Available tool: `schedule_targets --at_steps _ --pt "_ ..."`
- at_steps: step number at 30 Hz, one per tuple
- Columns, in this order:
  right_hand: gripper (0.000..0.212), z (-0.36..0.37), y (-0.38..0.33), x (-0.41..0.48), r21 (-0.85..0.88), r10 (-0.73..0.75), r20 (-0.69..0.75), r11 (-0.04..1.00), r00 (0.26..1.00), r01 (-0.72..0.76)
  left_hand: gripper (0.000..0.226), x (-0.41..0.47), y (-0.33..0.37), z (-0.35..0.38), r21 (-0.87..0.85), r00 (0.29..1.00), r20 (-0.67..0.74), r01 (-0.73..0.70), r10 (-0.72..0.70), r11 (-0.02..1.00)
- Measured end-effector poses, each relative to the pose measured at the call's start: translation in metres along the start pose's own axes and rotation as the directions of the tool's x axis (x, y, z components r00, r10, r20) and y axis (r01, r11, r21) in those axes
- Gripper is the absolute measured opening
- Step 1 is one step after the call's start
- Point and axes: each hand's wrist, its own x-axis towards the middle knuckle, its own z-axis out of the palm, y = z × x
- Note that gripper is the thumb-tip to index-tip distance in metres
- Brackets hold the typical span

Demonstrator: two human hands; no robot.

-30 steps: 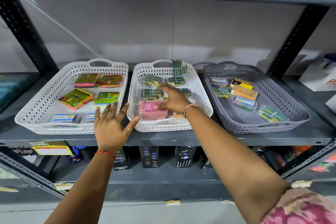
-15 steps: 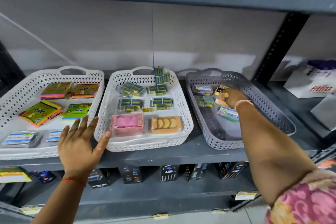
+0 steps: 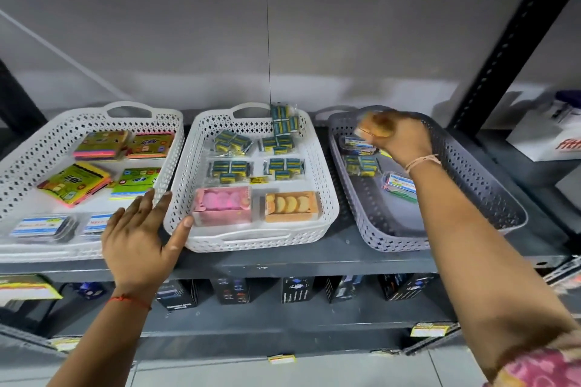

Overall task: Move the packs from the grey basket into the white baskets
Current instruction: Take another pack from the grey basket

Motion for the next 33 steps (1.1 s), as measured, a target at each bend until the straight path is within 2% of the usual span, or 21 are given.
schedule_targets --at_steps 2,3,6,9,13,18,20,21,23,24,25,27,28,30,33 --pt "0.047 -0.002 -0.039 -0.02 0.231 -0.116 0.115 0.969 0.987 0.087 0.085 0.0 0.002 -0.002 -0.012 1.0 0.006 0.009 -0.009 1.0" --pt "0.048 -0.001 -0.057 -0.033 0.268 -0.174 0.209 0.957 0.962 0.114 0.087 0.0 0.002 -0.002 -0.017 1.0 0.014 0.013 -0.013 1.0" --pt "0.045 0.021 -0.096 -0.067 0.169 -0.312 0.397 0.949 0.863 0.265 0.088 0.0 0.002 -0.005 -0.024 1.0 0.029 0.008 -0.007 1.0" --pt "0.04 0.049 -0.103 -0.081 0.048 -0.327 0.479 0.936 0.815 0.348 0.089 0.0 0.002 -0.006 -0.035 0.999 0.048 0.013 -0.012 0.999" --pt "0.036 0.065 -0.099 -0.087 0.012 -0.3 0.486 0.941 0.82 0.338 0.091 -0.001 0.001 -0.007 -0.044 0.998 0.06 0.011 -0.009 0.999" --pt "0.041 0.065 -0.1 -0.088 0.013 -0.299 0.505 0.941 0.81 0.339 0.092 -0.001 0.001 -0.008 -0.049 0.997 0.079 0.015 -0.011 0.999" --pt "0.049 0.056 -0.098 -0.088 0.098 -0.313 0.453 0.948 0.835 0.302 0.093 -0.001 0.001 -0.008 -0.048 0.997 0.082 0.012 -0.008 0.999" --pt "0.051 0.049 -0.095 -0.085 0.147 -0.306 0.37 0.952 0.877 0.27 0.093 0.0 0.001 -0.008 -0.047 0.997 0.081 0.01 -0.006 0.999" --pt "0.047 0.032 -0.076 -0.072 0.112 -0.206 0.154 0.975 0.966 0.19 0.092 0.0 0.001 -0.008 -0.047 0.996 0.087 0.007 -0.003 0.999" --pt "0.045 0.023 -0.062 -0.065 0.024 -0.12 0.087 0.993 0.989 0.118 0.091 0.0 0.001 -0.008 -0.047 0.996 0.093 0.008 -0.003 0.999" --pt "0.044 0.016 -0.045 -0.057 -0.075 -0.006 0.081 0.997 0.997 0.012 0.09 0.0 0.001 -0.008 -0.049 0.996 0.093 0.009 -0.004 0.999" --pt "0.04 0.005 -0.014 -0.048 -0.274 0.238 0.182 0.944 0.954 -0.184 0.088 0.001 0.001 -0.007 -0.055 0.995 0.095 0.011 -0.006 0.998" --pt "0.036 0.002 -0.002 -0.048 -0.374 0.318 0.246 0.903 0.916 -0.214 0.087 0.001 0.001 -0.007 -0.056 0.995 0.098 0.012 -0.006 0.998" --pt "0.033 -0.002 0.013 -0.051 -0.506 0.381 0.315 0.843 0.869 -0.186 0.086 0.001 0.0 -0.005 -0.056 0.996 0.093 0.009 -0.004 0.998" --pt "0.035 -0.002 0.021 -0.057 -0.534 0.394 0.32 0.826 0.862 -0.179 0.086 0.001 -0.001 -0.004 -0.055 0.997 0.082 0.003 0.002 0.998"
